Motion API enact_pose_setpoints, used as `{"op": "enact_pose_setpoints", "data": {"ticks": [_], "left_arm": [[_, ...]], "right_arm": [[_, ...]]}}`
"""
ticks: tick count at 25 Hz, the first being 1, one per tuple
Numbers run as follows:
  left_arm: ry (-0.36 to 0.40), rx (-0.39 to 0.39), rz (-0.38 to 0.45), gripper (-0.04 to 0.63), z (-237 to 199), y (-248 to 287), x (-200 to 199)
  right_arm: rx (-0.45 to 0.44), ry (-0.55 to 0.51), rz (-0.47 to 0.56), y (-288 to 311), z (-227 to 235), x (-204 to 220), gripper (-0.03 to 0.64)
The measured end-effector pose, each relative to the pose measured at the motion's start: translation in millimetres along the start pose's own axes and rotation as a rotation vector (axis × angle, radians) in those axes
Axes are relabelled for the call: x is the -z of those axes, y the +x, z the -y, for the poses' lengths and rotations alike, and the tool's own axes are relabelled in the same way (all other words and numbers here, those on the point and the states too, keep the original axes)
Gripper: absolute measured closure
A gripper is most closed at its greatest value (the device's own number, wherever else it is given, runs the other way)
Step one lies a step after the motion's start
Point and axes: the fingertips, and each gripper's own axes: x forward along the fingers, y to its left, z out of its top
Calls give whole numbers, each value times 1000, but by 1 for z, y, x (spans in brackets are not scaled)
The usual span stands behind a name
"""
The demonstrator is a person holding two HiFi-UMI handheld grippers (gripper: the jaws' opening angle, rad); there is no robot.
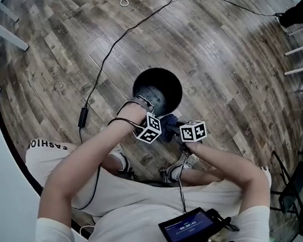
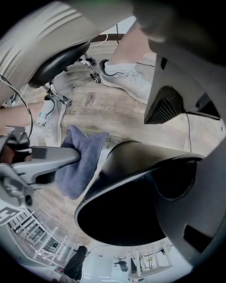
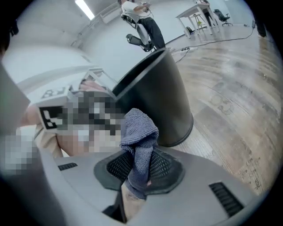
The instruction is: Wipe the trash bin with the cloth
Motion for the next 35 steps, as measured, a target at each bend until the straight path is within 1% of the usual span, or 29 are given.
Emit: {"op": "enact_pose_setpoints", "data": {"ticks": [3,5,8,9,11,12,13,16,23,25,27,30,31,33,34,35], "left_arm": [[-4,7,-10,344,1,-1,10],[31,-2,-35,345,2,0,15],[128,-68,-116,345,1,11,23],[143,-94,-132,345,0,14,23],[140,-132,-136,360,-6,14,21],[138,-144,-134,443,-10,13,19],[137,-149,-134,540,-12,12,18],[123,-130,-138,549,-12,11,16],[54,-114,-129,551,-19,9,2],[36,-111,-122,551,-20,8,-3],[20,-117,-115,549,-23,8,-6],[-1,-144,-102,531,-29,9,-7],[-7,-156,-92,523,-30,9,-8],[-26,-178,-49,506,-32,8,-13],[-42,-182,-23,479,-32,6,-16],[-60,-182,-2,419,-33,3,-17]], "right_arm": [[-34,31,62,-24,-29,-23,540],[-54,41,91,-33,-42,-33,540],[-79,61,118,-33,-52,-41,540],[-82,68,124,-31,-51,-43,540],[-73,76,123,-24,-41,-45,540],[-67,75,116,-19,-35,-44,540],[-61,72,107,-14,-29,-43,540],[-36,68,72,4,-2,-31,540],[40,72,8,65,81,3,540],[73,91,-6,82,105,15,540],[94,135,-17,98,121,24,540],[94,234,-8,109,129,27,540],[95,248,-4,107,128,28,540],[97,238,-20,101,122,30,540],[100,224,-33,98,119,31,540],[103,210,-42,94,114,31,540]]}}
